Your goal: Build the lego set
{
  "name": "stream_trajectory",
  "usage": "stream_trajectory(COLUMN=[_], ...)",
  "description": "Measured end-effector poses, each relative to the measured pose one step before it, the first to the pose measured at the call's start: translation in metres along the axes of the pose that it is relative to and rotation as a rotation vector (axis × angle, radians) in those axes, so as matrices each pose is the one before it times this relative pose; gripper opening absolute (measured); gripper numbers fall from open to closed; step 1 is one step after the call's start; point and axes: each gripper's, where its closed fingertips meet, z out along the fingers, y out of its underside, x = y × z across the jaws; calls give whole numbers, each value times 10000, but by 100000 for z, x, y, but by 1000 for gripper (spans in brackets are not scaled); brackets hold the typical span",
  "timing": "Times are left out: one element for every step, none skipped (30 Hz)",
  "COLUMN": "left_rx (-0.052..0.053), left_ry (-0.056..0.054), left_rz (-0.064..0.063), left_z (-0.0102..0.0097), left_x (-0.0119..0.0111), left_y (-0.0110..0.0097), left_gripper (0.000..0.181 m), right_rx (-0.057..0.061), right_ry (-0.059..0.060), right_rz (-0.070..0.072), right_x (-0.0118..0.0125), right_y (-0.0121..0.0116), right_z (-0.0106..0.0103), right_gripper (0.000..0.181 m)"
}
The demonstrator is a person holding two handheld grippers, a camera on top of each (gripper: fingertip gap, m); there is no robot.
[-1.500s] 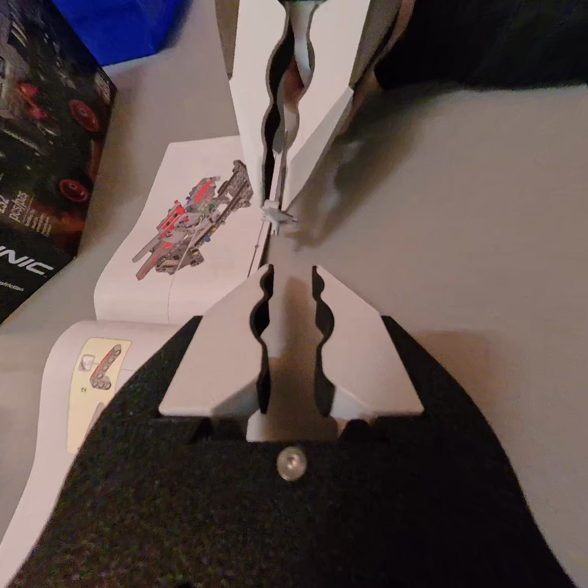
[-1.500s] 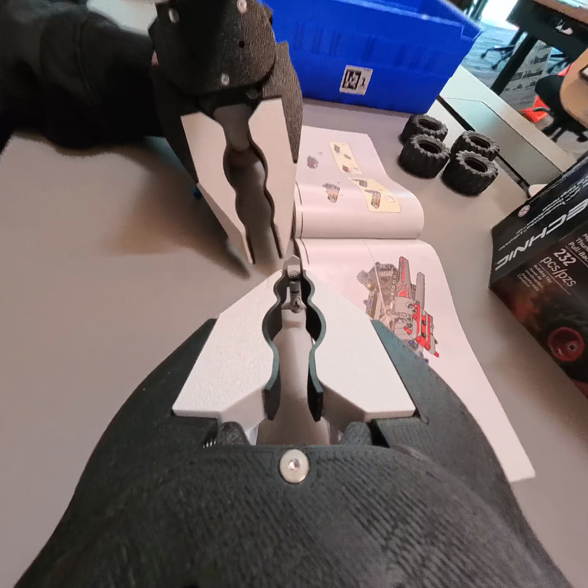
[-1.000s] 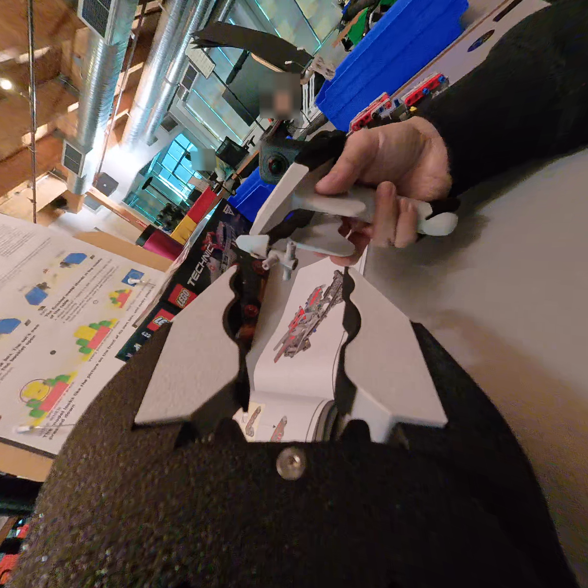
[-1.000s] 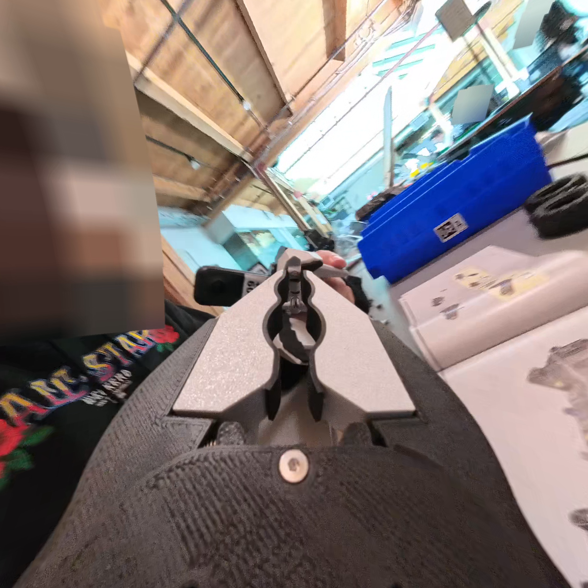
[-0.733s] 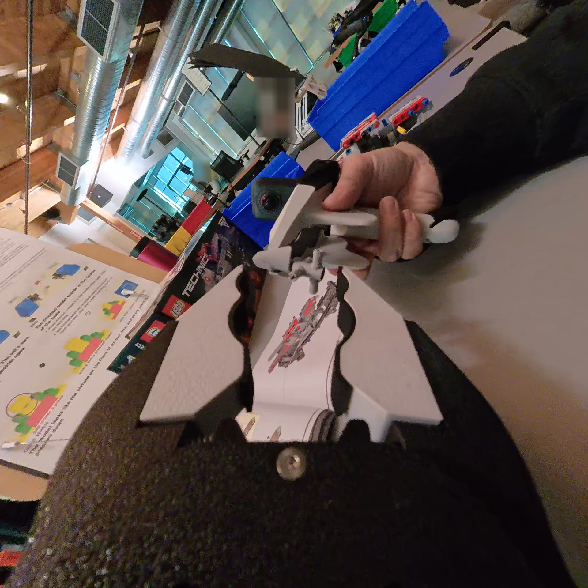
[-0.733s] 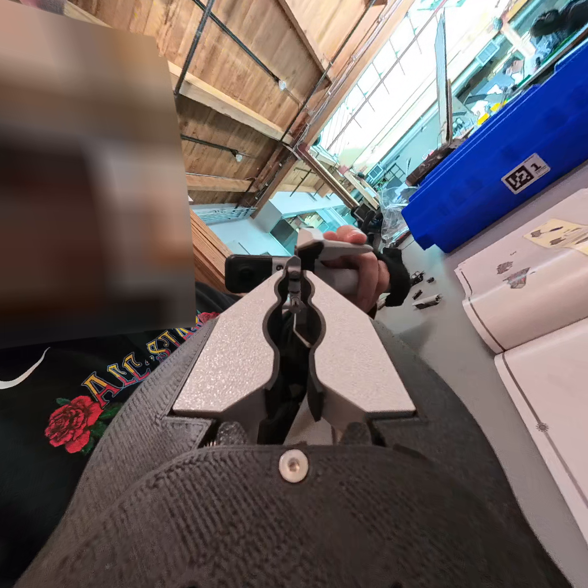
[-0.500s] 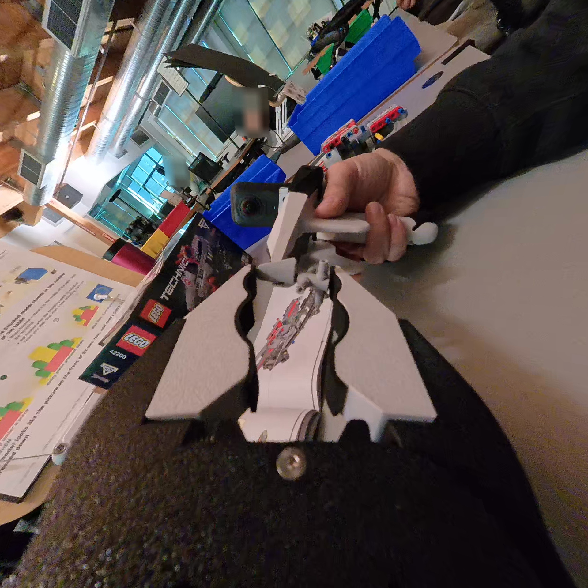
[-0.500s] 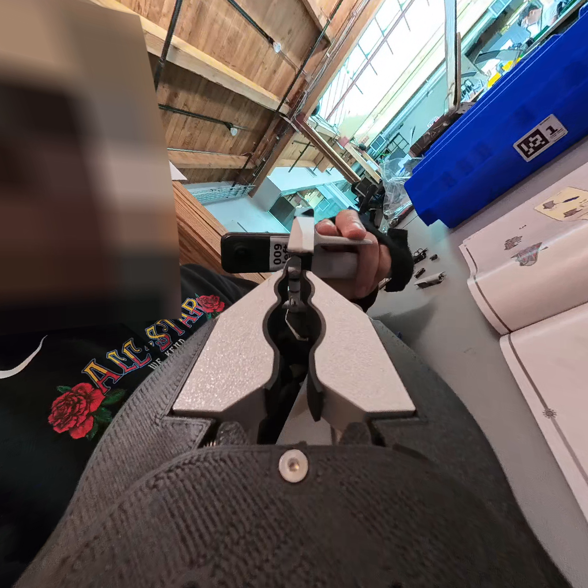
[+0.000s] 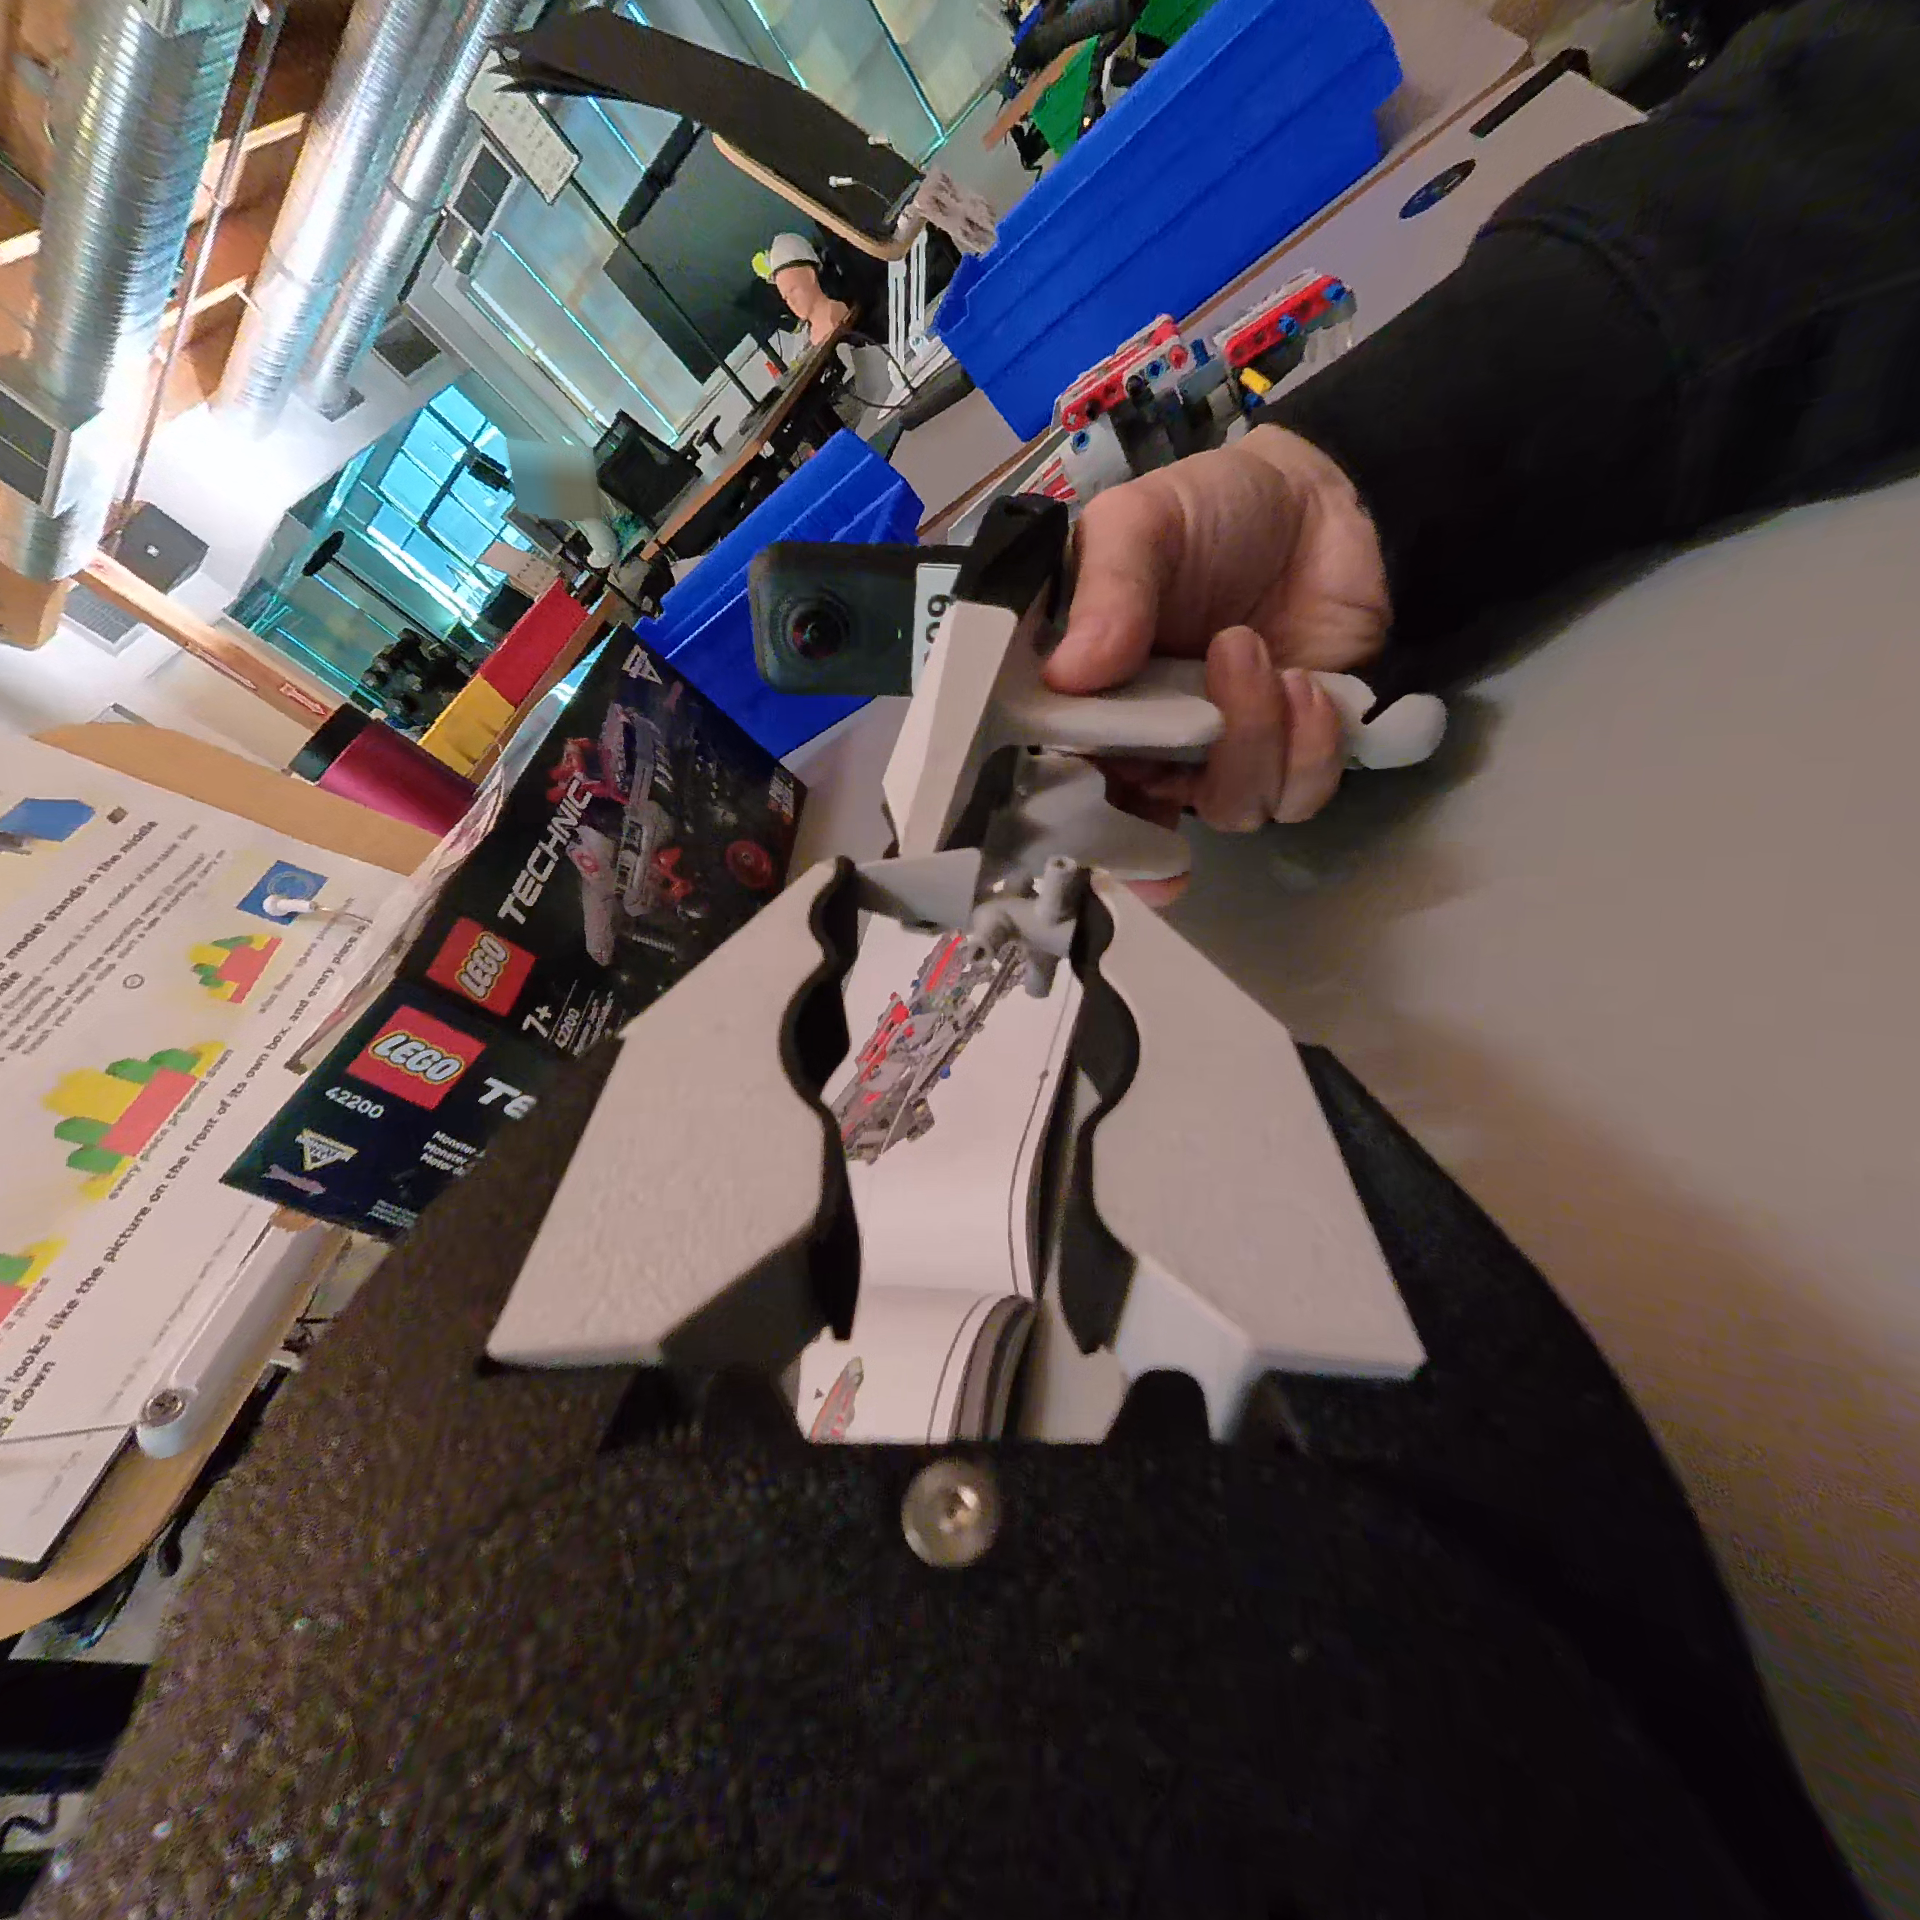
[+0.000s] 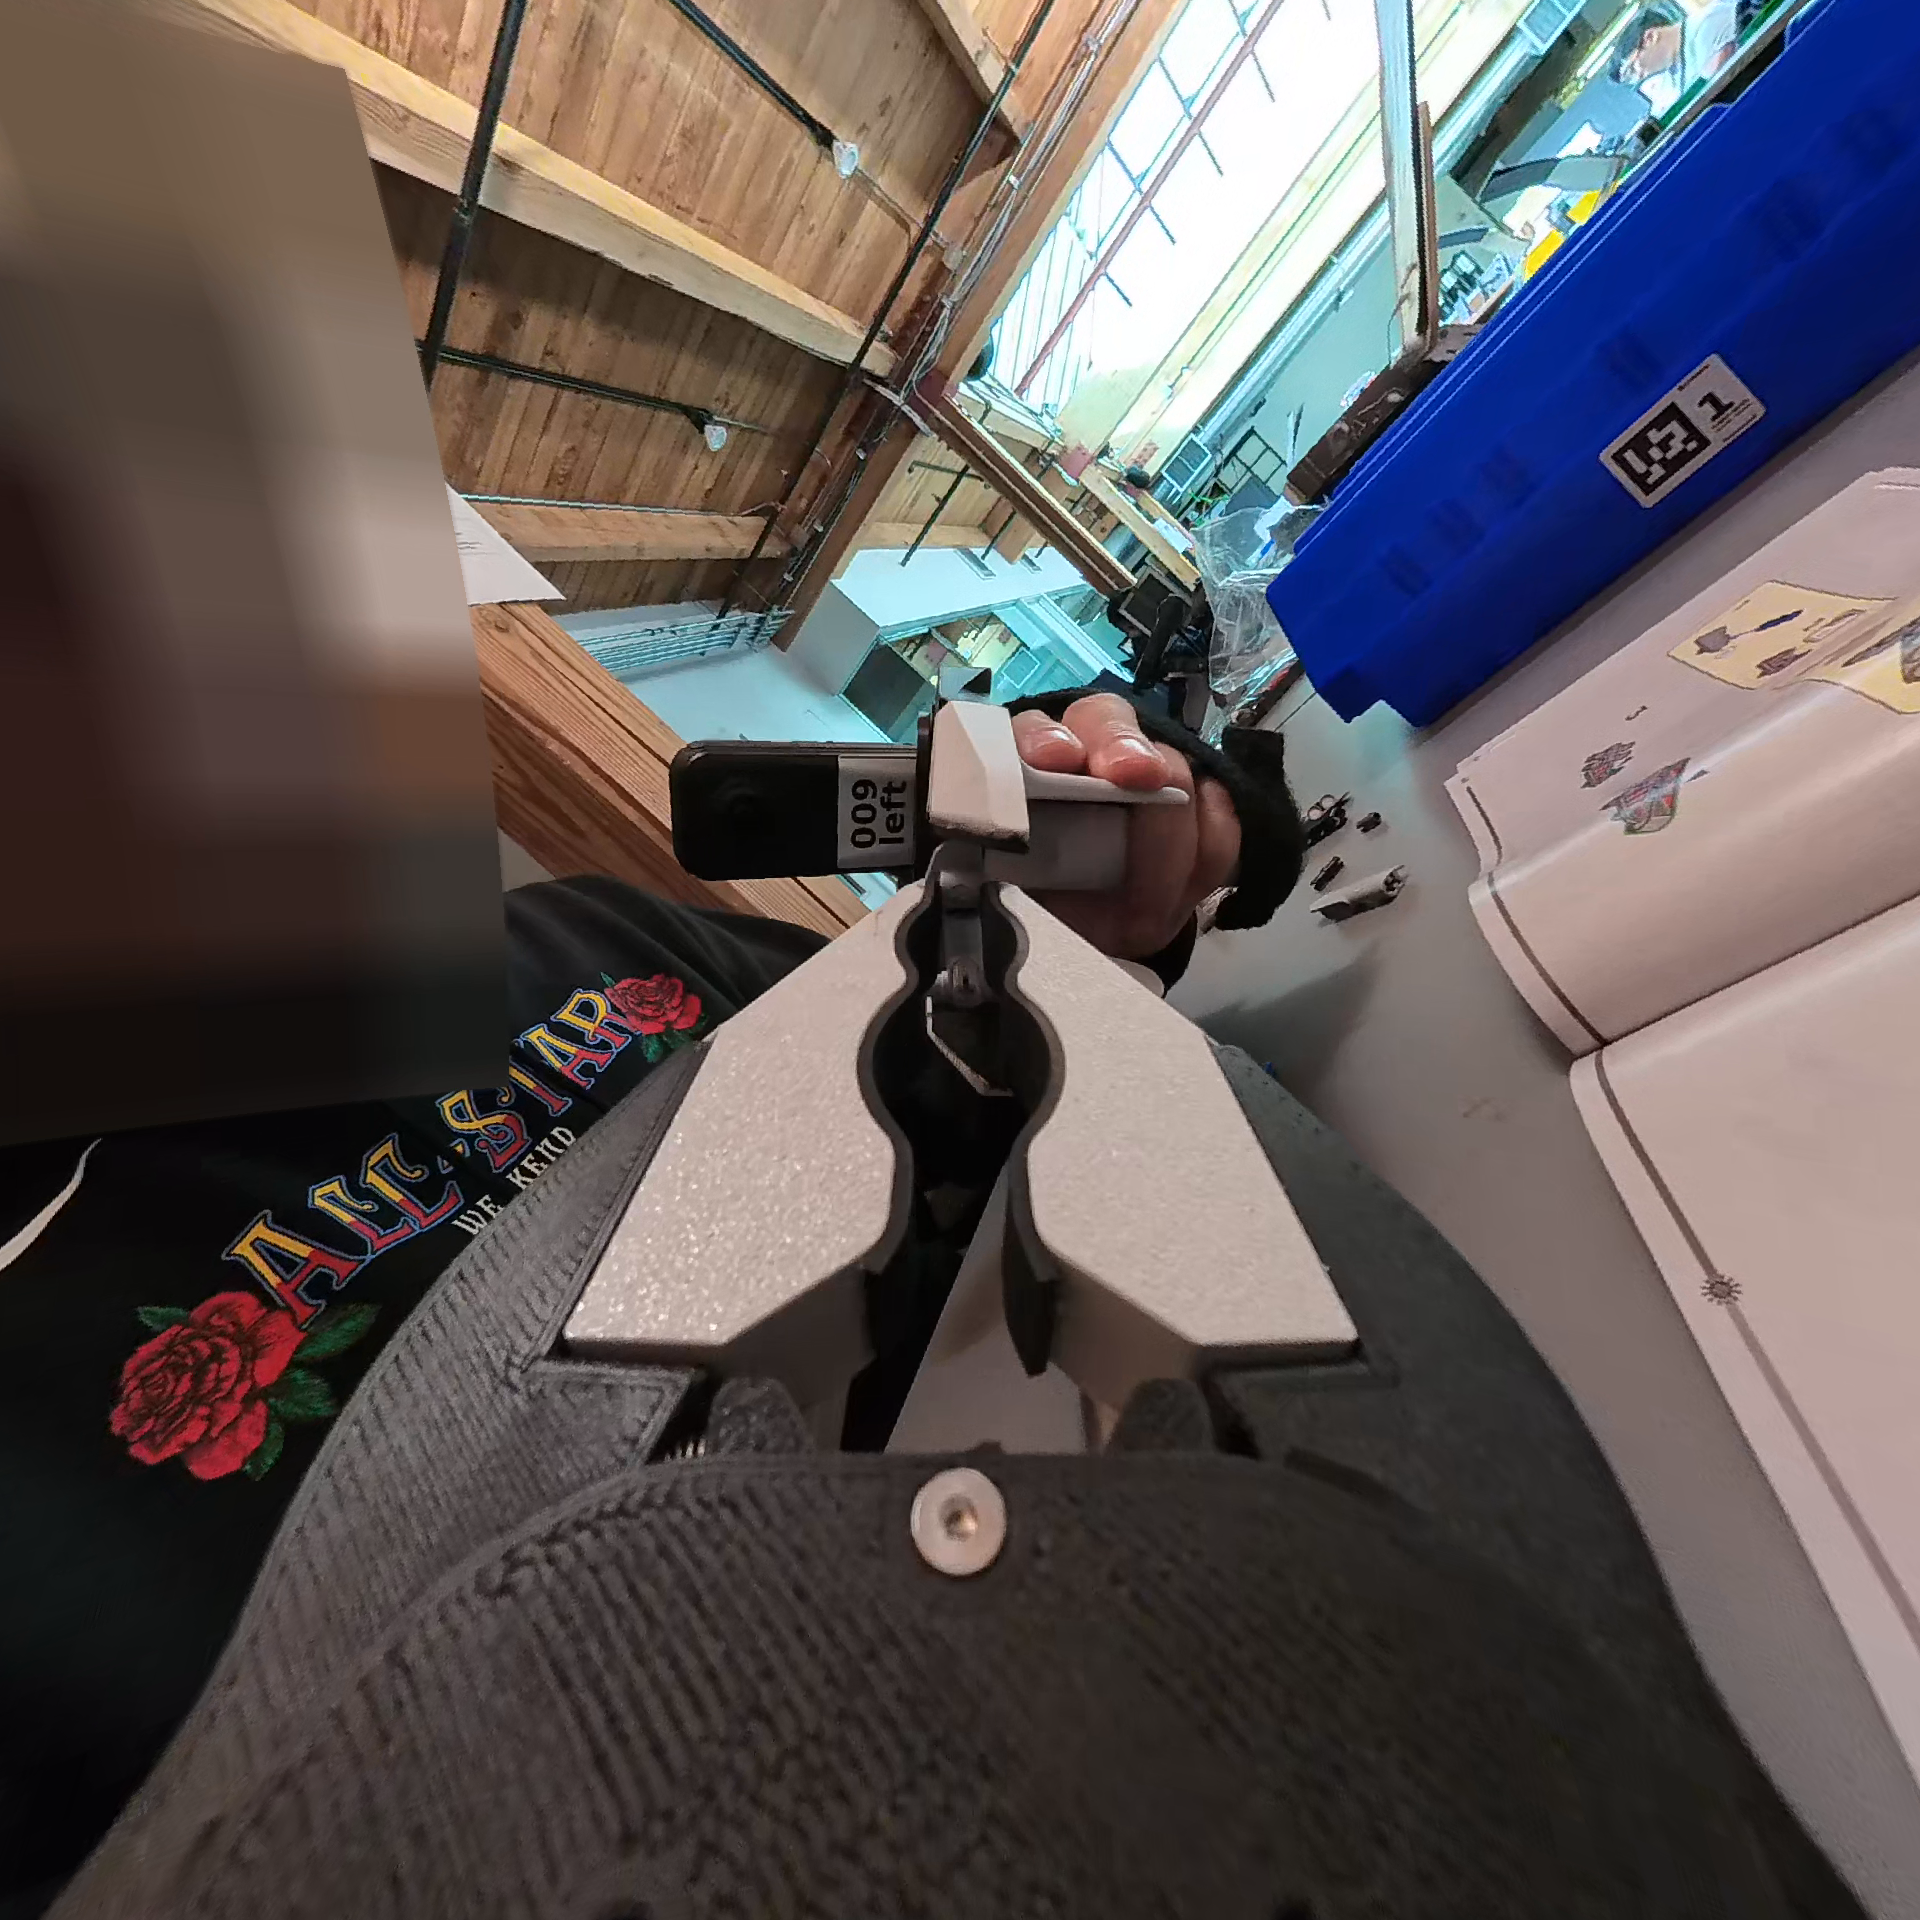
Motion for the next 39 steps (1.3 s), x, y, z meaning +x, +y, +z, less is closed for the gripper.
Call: stream_trajectory(left_rx=[-33, -39, -2, -44, -103, -258, -287, -144, 12, 9, 69, 166, 110, 191, 356, 262, 41, -65, 6, 127, 131, 74, 7, -40, 12, 132, 158, 15, -33, -64, 42, 105, 61, 23, 41, 127, 116, 97, 121], left_ry=[-21, -47, -146, -352, -386, -100, -129, -75, 92, 27, 24, -57, -192, -38, 57, 34, 79, 155, -48, -182, -179, -145, -173, -239, -265, -137, -15, -16, -43, -47, -69, -101, -99, -33, 44, 88, 76, 86, 147], left_rz=[-103, -240, -264, -279, -402, -480, -516, -467, -461, -580, -591, -568, -546, -438, -341, -318, -251, -124, -2, 160, 290, 334, 278, 255, 257, 220, 116, 69, 74, 68, 182, 334, 352, 194, -9, -88, -84, -144, -308], left_z=[27, 27, 20, -7, -22, 9, 45, 64, 78, 124, 133, 85, 39, 10, -81, -61, 36, 114, 42, -51, -61, -20, -12, -12, -48, -114, -120, -2, 29, 13, -30, -52, -42, -19, -26, -45, -44, -62, -68], left_x=[-75, -168, -346, -650, -796, -490, -526, -357, -12, -41, -11, -97, -294, -79, 68, 19, 62, 176, -53, -172, -103, -20, -74, -207, -268, -141, 7, -1, -39, -34, 1, 29, 7, 37, 45, 68, 34, 40, 88], left_y=[89, 136, 129, 212, 309, 528, 590, 377, 122, 75, -75, -212, -88, -194, -415, -299, 8, 168, 88, -89, -115, -67, -5, 55, -40, -245, -297, -65, 30, 71, -79, -166, -118, -40, -61, -173, -145, -117, -165], left_gripper=[40, 40, 41, 41, 47, 52, 52, 54, 54, 54, 52, 49, 44, 40, 35, 32, 31, 30, 22, 13, 12, 12, 13, 14, 21, 26, 21, 21, 21, 20, 20, 20, 19, 20, 19, 19, 19, 19, 19], right_rx=[18, 51, 124, 201, 360, 497, 585, 670, 722, 505, 275, 232, 274, 171, -3, -155, -144, 6, 60, 39, 22, 87, 2, -11, 25, 46, 31, 29, 40, 53, 1, -12, -6, 0, -3, -9, 6, 17, 7], right_ry=[5, 63, 130, 140, 261, 490, 445, 167, 129, 236, 195, -17, -124, -130, -37, 105, 95, -94, -198, -136, -9, -29, -77, 3, 95, 102, 139, 92, -114, -6, 35, -38, -88, -60, -34, -56, -116, -95, -45], right_rz=[17, -6, -56, -66, -27, -69, -6, 27, 76, 77, 23, -19, -23, -6, -31, -105, -145, -89, 21, 49, 32, 50, 69, -4, -82, -85, -43, -10, 102, 62, -2, -20, -3, 11, 25, 67, 106, 90, 24], right_x=[32, 92, 190, 196, 390, 787, 728, 289, 213, 391, 329, -39, -287, -294, -118, 125, 88, -225, -364, -235, -4, -11, -76, 25, 120, 124, 213, 177, -144, 38, 80, -63, -154, -93, -20, -32, -117, -98, -59], right_y=[-31, -78, -175, -290, -541, -725, -841, -976, -1007, -633, -244, -188, -248, -102, 141, 367, 358, 148, 34, 59, 68, -80, 6, -11, -59, -75, -55, -10, -32, -44, 4, 3, -8, 3, 9, 11, -2, 7, 34], right_z=[-7, -10, 10, 47, -8, -210, -294, -314, -281, -180, -48, 81, 132, 166, 194, 205, 189, 188, 170, 164, 113, 35, 15, -26, -63, -74, -61, -38, 25, -2, -11, 4, 35, 22, -8, -25, -7, 32, 36], right_gripper=[6, 6, 6, 6, 6, 6, 6, 6, 5, 6, 5, 6, 6, 6, 6, 6, 6, 6, 6, 5, 6, 6, 6, 6, 6, 6, 6, 5, 6, 6, 6, 6, 5, 6, 6, 6, 6, 6, 6])
